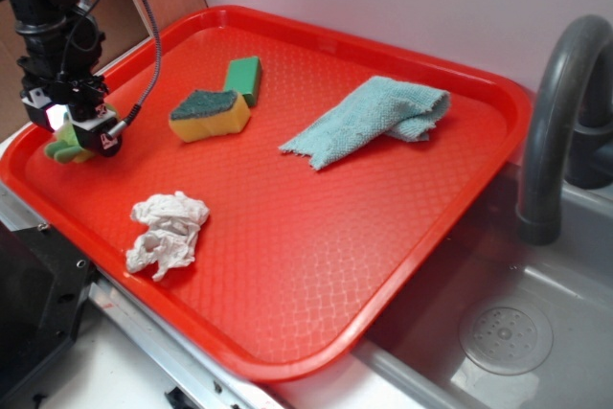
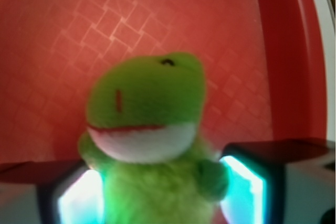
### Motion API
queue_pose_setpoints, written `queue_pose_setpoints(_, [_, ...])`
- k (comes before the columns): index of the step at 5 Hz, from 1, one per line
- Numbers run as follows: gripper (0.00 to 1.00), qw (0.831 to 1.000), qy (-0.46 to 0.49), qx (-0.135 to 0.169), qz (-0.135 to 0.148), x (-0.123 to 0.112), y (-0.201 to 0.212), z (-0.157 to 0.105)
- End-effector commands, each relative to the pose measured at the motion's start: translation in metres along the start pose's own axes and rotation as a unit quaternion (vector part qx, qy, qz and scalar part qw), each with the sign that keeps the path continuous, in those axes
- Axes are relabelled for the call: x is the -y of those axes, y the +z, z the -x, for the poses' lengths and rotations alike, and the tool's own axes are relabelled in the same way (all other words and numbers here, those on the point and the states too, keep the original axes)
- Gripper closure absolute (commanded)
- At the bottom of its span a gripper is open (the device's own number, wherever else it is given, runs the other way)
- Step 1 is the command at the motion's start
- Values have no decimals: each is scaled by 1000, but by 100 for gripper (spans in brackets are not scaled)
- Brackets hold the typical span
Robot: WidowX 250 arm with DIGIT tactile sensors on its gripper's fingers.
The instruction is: Grab the green animal.
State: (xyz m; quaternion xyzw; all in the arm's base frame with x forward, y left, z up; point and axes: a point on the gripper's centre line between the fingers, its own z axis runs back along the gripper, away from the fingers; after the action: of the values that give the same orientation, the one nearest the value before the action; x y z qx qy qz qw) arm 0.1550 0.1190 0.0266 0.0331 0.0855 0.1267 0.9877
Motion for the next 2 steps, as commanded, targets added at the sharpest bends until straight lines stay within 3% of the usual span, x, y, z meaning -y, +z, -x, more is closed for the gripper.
queue_pose_setpoints(1, [100,1000,-7,19,-4,-5,10,-11])
queue_pose_setpoints(2, [100,999,-29,37,-11,13,51,-3])
